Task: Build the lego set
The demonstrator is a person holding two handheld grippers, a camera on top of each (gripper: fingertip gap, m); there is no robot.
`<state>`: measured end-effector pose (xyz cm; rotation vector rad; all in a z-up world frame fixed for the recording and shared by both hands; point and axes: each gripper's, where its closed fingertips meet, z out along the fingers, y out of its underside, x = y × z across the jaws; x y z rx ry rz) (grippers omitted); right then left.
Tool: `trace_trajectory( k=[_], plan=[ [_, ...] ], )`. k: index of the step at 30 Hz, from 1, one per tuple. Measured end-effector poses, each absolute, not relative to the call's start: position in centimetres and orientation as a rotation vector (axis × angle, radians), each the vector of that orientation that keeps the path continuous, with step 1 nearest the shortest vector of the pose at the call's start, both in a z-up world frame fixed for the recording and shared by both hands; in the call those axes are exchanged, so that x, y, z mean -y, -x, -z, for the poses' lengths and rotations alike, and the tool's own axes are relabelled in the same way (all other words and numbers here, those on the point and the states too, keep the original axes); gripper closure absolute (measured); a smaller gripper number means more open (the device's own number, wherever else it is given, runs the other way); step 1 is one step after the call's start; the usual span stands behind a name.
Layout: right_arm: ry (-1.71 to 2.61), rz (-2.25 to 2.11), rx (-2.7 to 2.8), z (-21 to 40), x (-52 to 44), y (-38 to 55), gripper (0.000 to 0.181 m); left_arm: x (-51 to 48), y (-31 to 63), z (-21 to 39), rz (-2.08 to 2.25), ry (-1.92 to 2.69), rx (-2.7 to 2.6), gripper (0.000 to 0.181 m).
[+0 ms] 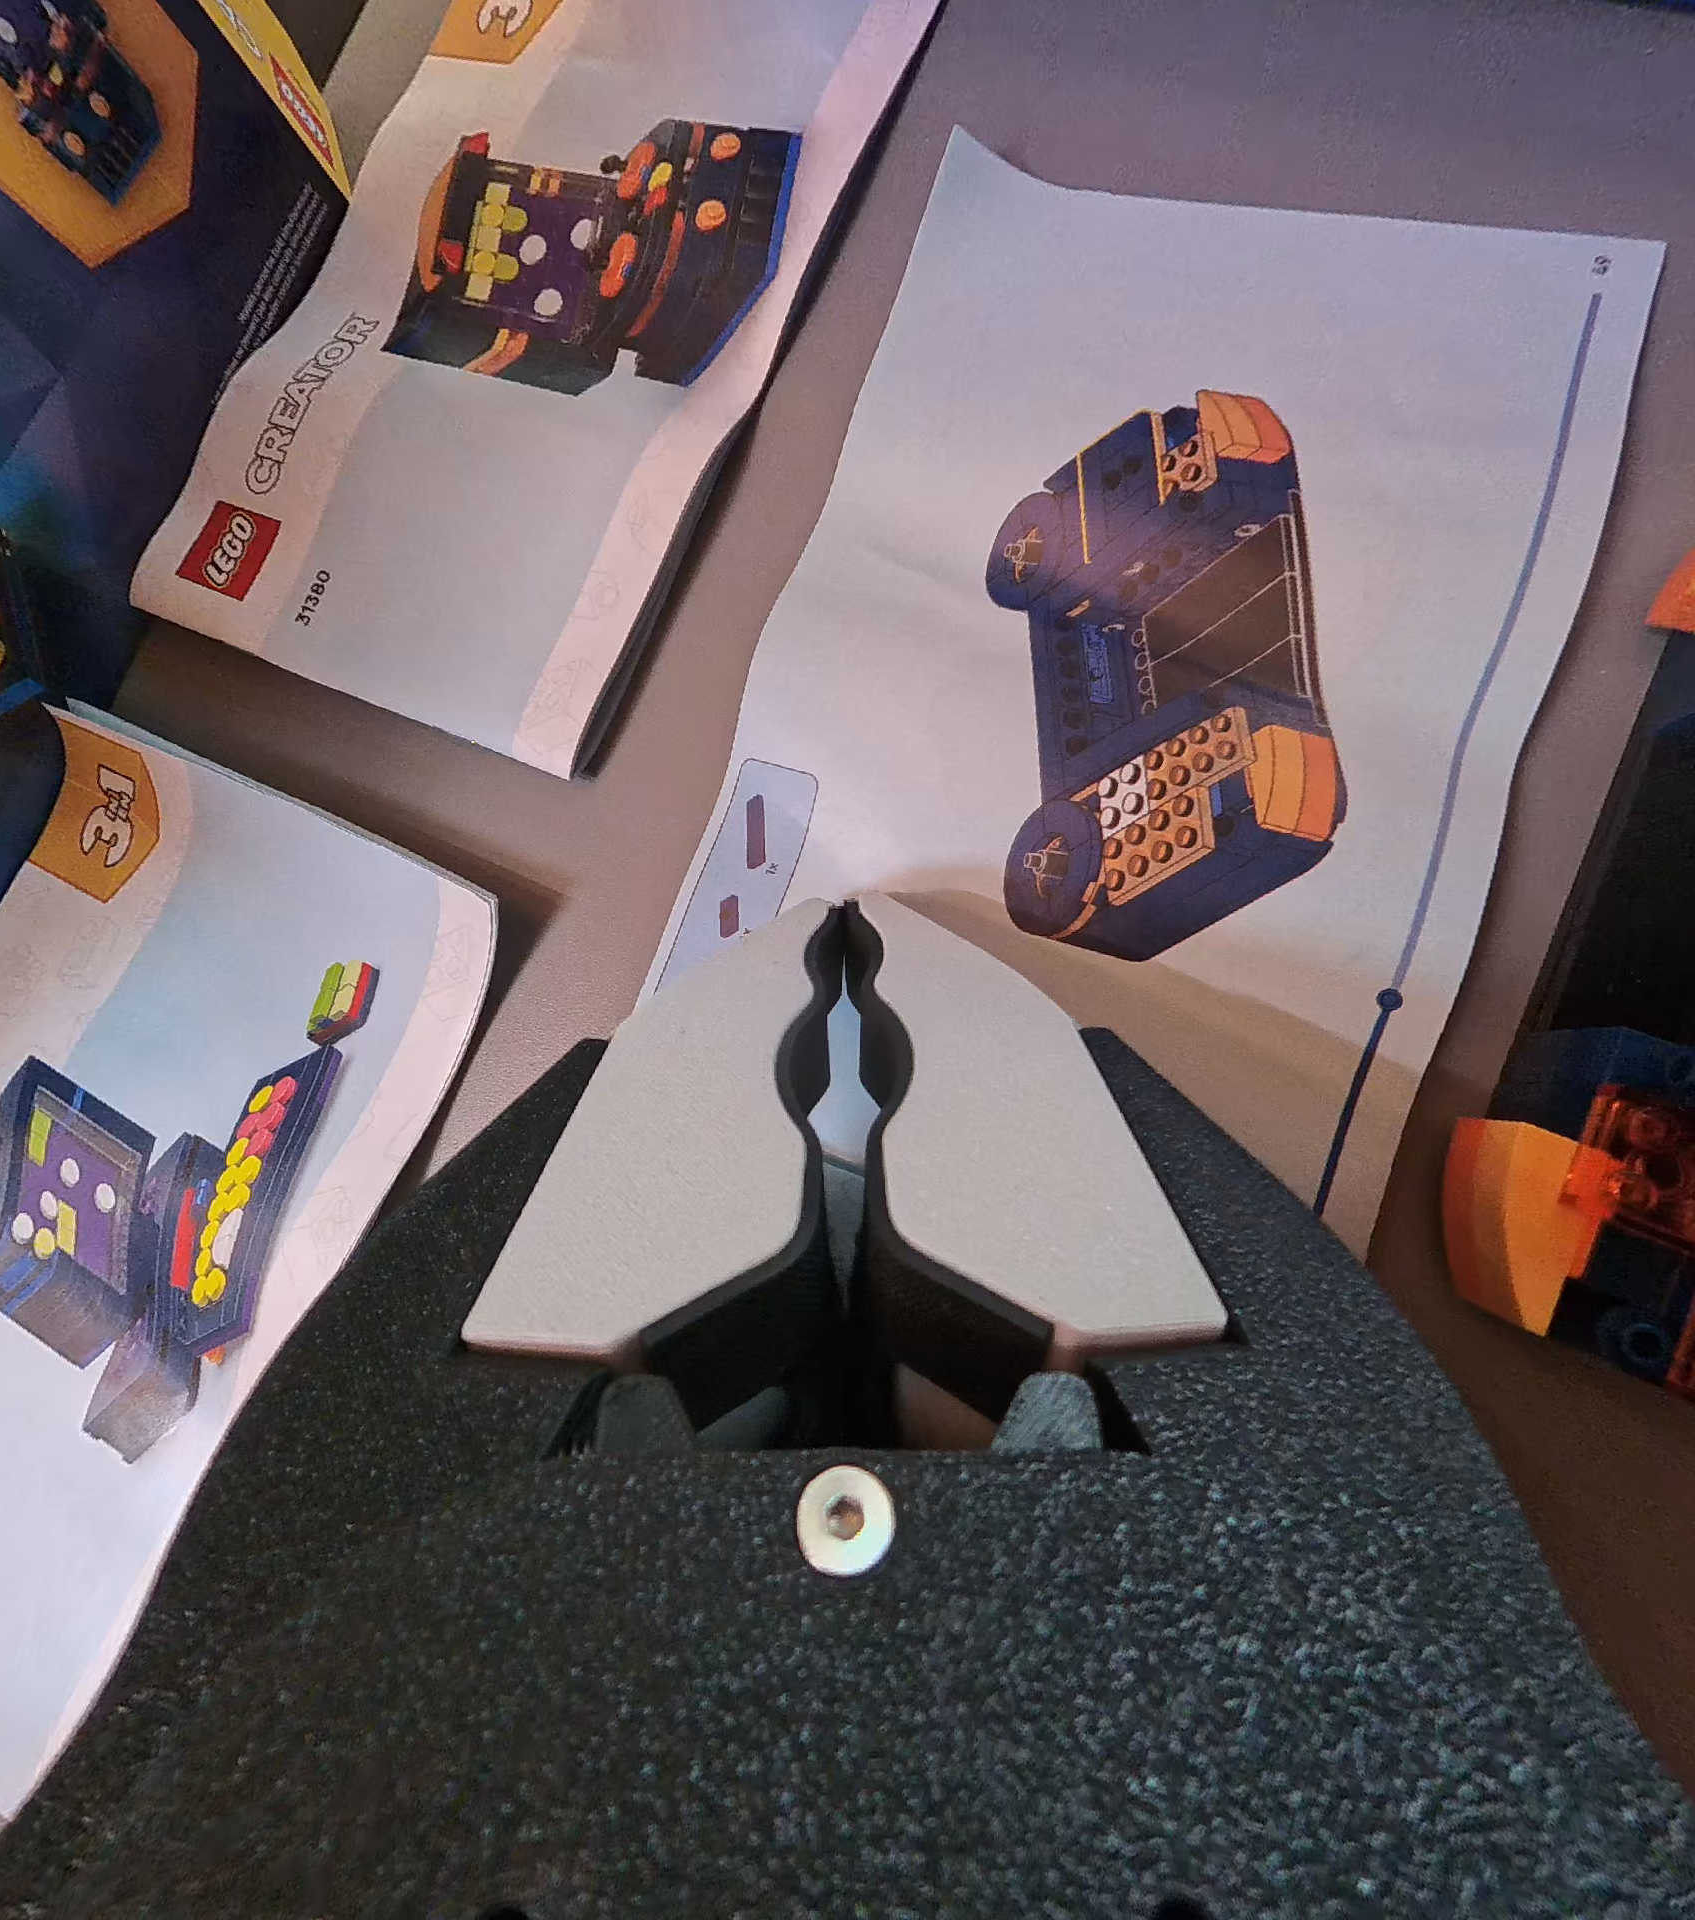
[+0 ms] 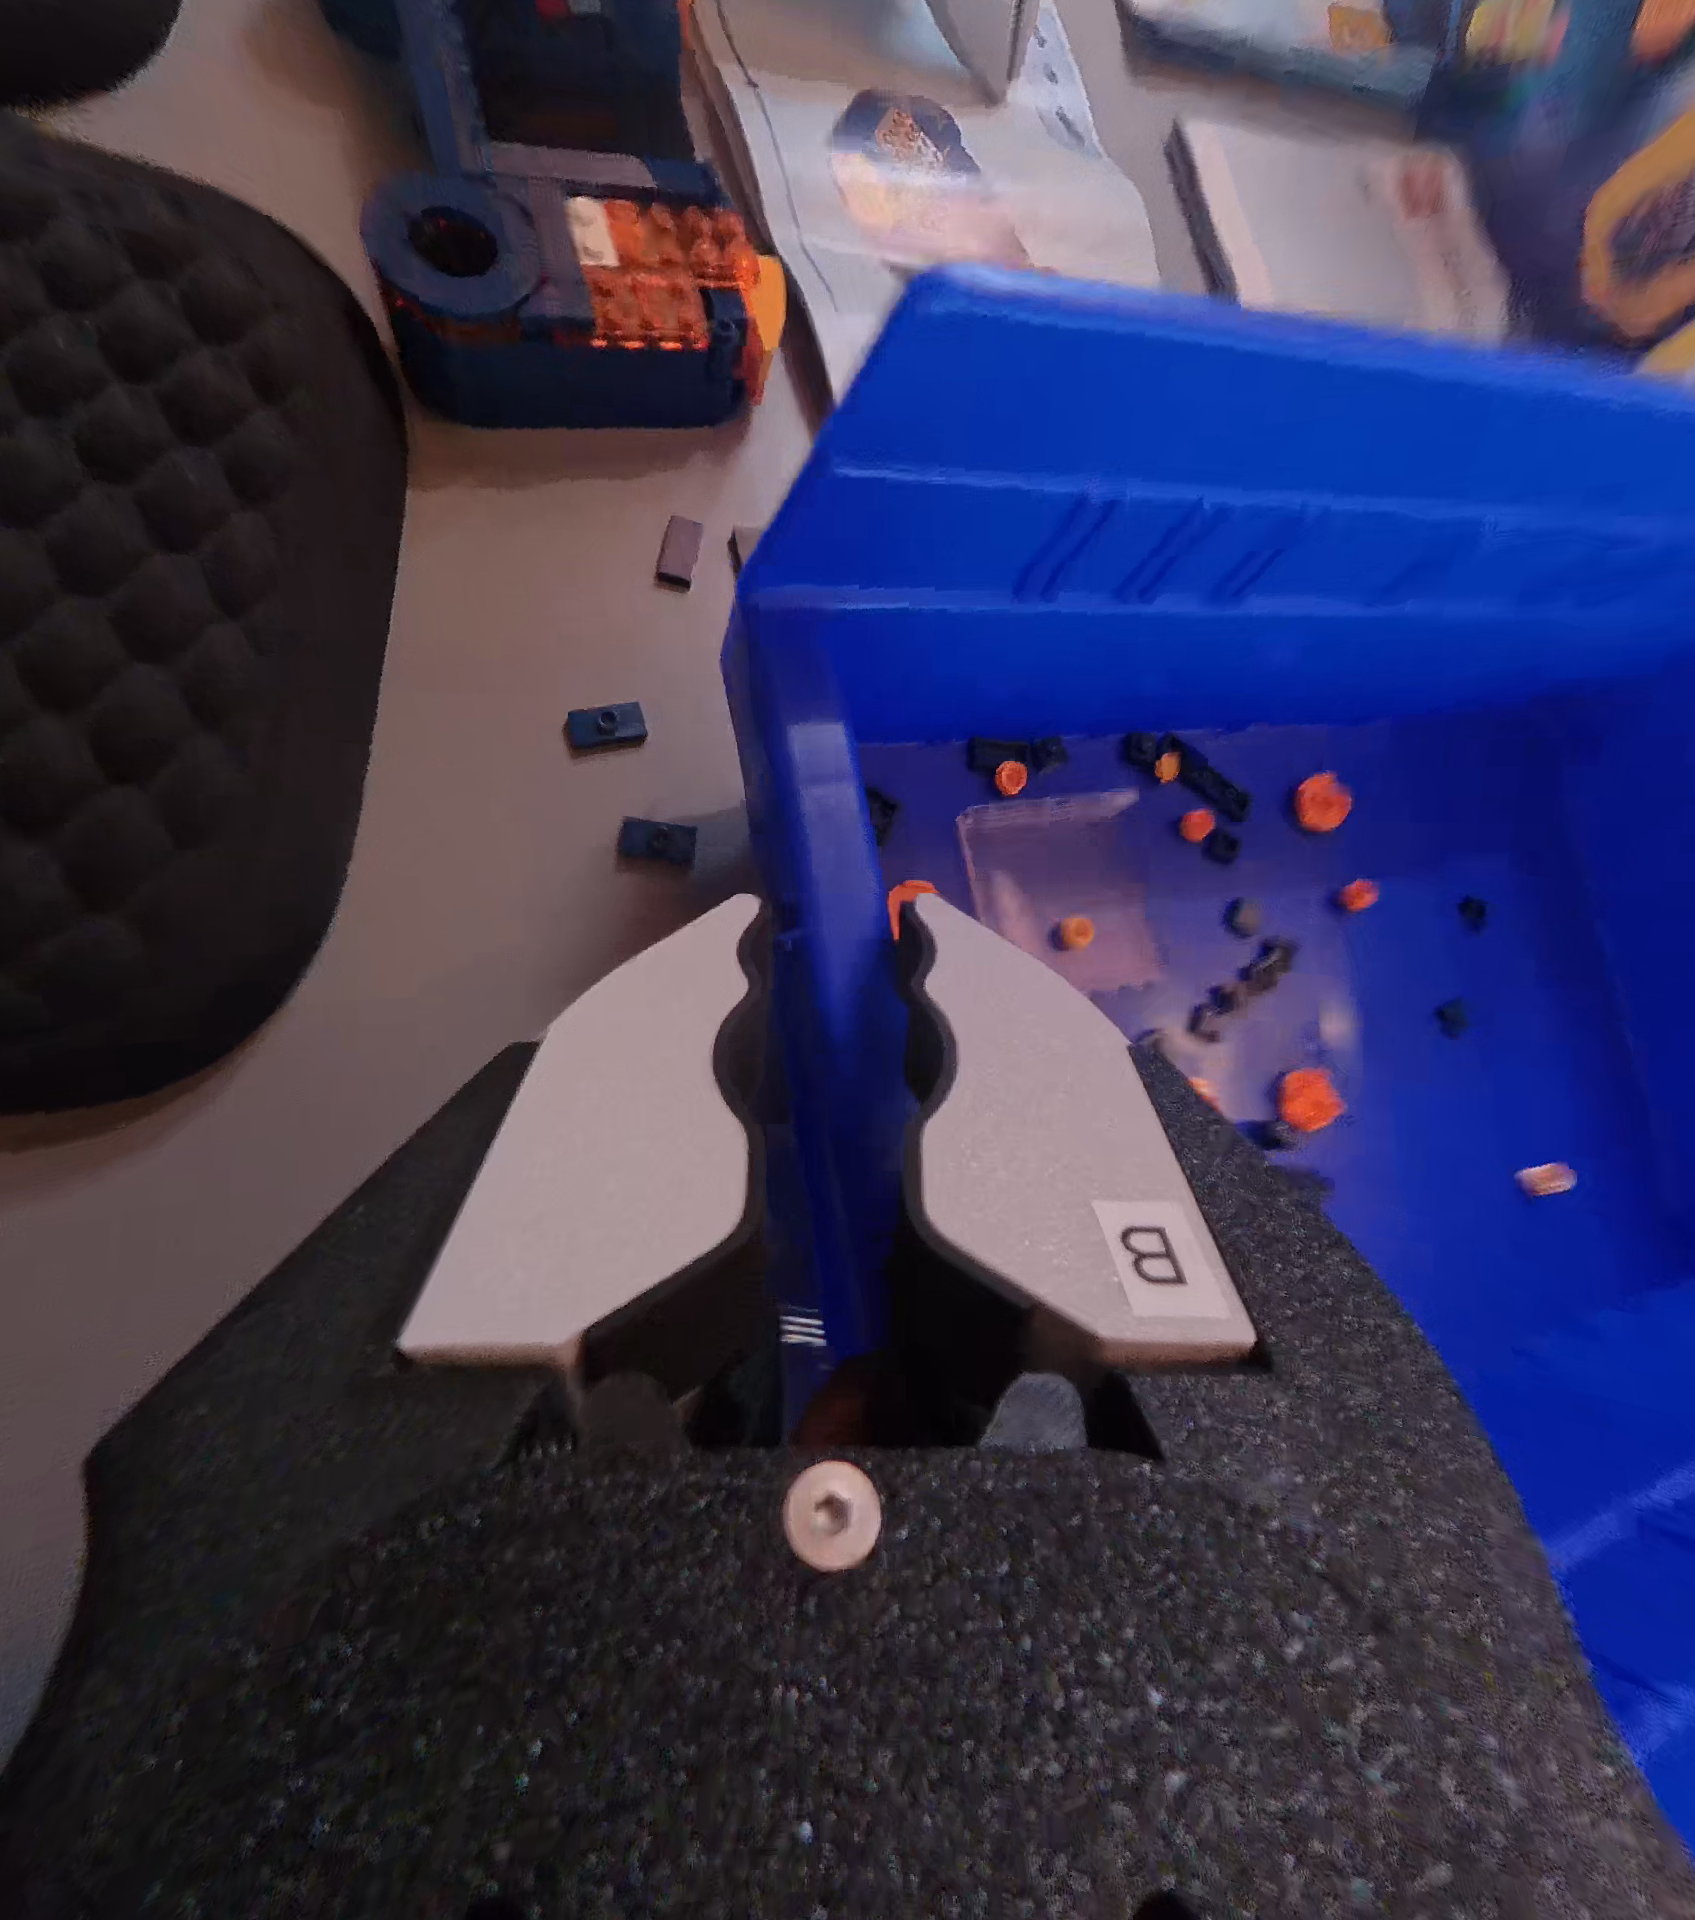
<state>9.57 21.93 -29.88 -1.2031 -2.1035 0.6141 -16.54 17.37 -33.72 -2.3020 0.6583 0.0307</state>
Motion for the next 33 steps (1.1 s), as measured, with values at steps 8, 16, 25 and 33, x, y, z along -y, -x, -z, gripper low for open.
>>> trace_trajectory(
  k=[8,16,25,33],
  plan=[
    [0.721,-0.618,1.053,12.4,-26.1,-12.8,0.176,-17.4,16.5,33.7,-0.025,2.301,-0.656,0.181],
    [0.804,-0.648,1.107,13.9,-26.8,-12.4,0.181,-17.4,16.5,33.7,-0.026,2.302,-0.657,0.181],
    [1.238,-0.947,2.147,29.8,-19.4,-10.6,0.181,-17.4,16.5,33.7,-0.027,2.301,-0.658,0.181],
    [1.271,-0.959,2.173,30.2,-19.1,-10.6,0.181,-17.4,16.5,33.7,-0.049,2.306,-0.67,0.181]
  ],
)
